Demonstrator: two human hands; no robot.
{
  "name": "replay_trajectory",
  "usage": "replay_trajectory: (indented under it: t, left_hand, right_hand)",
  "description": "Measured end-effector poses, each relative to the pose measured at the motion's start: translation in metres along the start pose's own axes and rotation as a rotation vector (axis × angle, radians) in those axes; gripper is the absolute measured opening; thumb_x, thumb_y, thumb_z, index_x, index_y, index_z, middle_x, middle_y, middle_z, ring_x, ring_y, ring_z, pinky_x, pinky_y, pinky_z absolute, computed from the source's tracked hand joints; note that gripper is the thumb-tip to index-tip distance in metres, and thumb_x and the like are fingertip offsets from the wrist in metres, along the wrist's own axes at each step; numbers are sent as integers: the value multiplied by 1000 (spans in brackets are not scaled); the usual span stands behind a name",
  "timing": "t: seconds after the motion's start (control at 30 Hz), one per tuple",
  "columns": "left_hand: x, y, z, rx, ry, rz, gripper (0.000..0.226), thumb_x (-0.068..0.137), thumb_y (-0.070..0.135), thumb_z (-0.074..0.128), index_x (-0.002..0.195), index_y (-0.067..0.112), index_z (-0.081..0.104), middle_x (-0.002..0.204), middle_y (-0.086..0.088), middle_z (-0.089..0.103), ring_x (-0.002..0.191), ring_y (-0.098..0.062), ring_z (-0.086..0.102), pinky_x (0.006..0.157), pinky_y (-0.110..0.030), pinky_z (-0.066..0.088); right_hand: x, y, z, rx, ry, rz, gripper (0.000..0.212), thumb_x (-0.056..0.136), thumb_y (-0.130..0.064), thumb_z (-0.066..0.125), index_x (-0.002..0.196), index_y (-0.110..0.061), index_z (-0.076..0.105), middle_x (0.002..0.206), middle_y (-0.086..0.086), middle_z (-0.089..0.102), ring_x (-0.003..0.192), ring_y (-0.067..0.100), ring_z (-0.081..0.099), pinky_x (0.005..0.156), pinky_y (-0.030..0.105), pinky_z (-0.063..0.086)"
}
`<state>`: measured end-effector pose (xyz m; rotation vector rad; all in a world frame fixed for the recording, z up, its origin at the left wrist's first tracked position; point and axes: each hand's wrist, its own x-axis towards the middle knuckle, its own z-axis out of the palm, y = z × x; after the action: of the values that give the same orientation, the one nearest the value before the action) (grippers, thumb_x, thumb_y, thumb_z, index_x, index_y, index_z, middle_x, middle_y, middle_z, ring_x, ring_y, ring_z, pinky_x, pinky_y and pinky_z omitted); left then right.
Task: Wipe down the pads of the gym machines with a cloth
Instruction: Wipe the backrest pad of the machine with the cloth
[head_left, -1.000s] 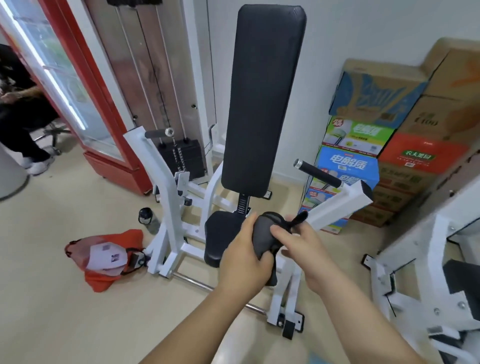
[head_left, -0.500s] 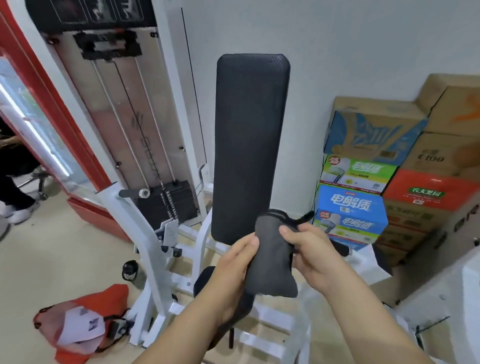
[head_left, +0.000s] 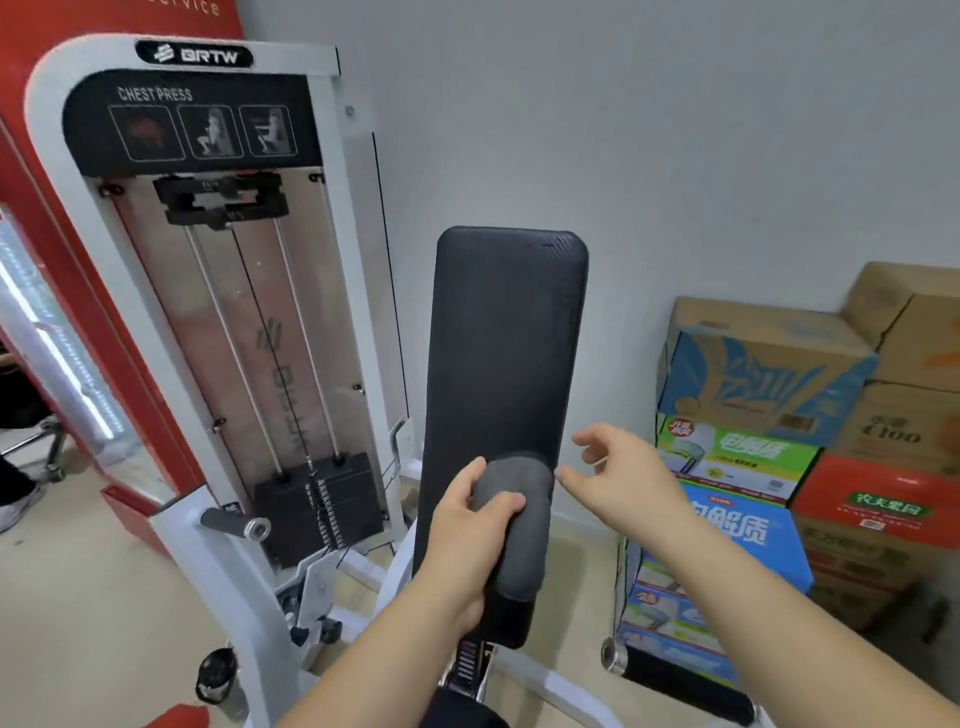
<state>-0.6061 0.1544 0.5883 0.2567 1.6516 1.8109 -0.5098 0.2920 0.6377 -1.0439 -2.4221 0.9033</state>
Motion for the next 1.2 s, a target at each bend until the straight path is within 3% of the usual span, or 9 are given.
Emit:
replay_trajectory:
  t: [0.2, 0.33, 0.5, 0.6, 0.7, 0.8, 0.93, 1.1, 1.2]
  left_hand:
    - [104, 66, -9, 55, 110, 152, 41, 85, 24, 80, 121, 29, 60, 112, 4, 69, 104, -20, 67, 76, -34, 59]
    - [182, 133, -16, 296, 120, 458, 56, 82, 27, 84, 127, 37, 53, 123, 13, 57, 112, -11, 58, 89, -26, 55]
    - [275, 210, -13, 541, 99, 978, 54, 85, 16, 82, 131, 30, 58, 142, 3, 37, 113, 0, 47, 89, 5, 36]
    - [334, 228, -1, 793, 125, 1187, 59, 89, 24, 76, 141, 30, 50, 153, -6, 31, 125, -11, 41, 109, -25, 40]
    - [367, 205, 18, 1011, 129, 1109, 64, 93, 44, 63, 150, 35, 33, 153, -5, 29, 136, -30, 31, 112, -53, 30]
    - [382, 190, 23, 1048, 143, 1143, 68, 94, 49, 49, 156, 31, 26, 153, -6, 25, 136, -29, 25, 111, -56, 23]
    - [404, 209, 17, 1092, 210, 1285, 73, 94, 41, 44, 161, 17, 23, 140, -12, 38, 120, -32, 39, 96, -53, 36]
    - [381, 192, 79, 788, 462, 947, 67, 89, 37, 58, 148, 9, 40, 124, -17, 51, 111, -39, 52, 85, -52, 46]
    - [353, 144, 111, 1097, 288, 1206, 73, 77, 42, 70, 140, 13, 47, 112, -12, 56, 95, -34, 56, 70, -47, 48]
  right_hand:
    - [100, -43, -17, 208, 122, 10, 32, 98, -34, 63, 126, -19, 64, 107, -4, 66, 94, 7, 62, 67, 13, 42]
    - [185, -75, -10, 271, 275, 60, 56, 102, -49, 49, 150, -20, 46, 146, 3, 48, 132, 21, 52, 101, 29, 39]
    - [273, -80, -10, 35, 448, 37, 57, 107, -46, 36, 160, -28, 27, 162, 5, 20, 146, 27, 31, 114, 42, 33]
    - [317, -76, -21, -99, 451, 8, 52, 108, -42, 32, 158, -28, 32, 163, 2, 32, 146, 26, 36, 113, 46, 38]
    - [339, -68, -26, -118, 512, 60, 42, 107, -34, 39, 148, -30, 52, 144, -3, 60, 133, 26, 54, 104, 40, 47]
    - [349, -58, -30, -124, 568, 86, 36, 102, -36, 50, 135, -36, 64, 125, -8, 73, 120, 24, 63, 97, 37, 52]
    - [351, -47, -32, 145, 581, 94, 28, 97, -39, 62, 123, -39, 73, 113, -18, 75, 115, 9, 66, 103, 35, 52]
    - [355, -40, -33, 314, 603, 70, 25, 94, -35, 70, 117, -35, 77, 111, -17, 76, 105, -1, 67, 104, 25, 50]
    - [355, -39, -33, 257, 641, 59, 25, 94, -35, 69, 118, -34, 77, 111, -14, 77, 106, 1, 68, 97, 21, 48]
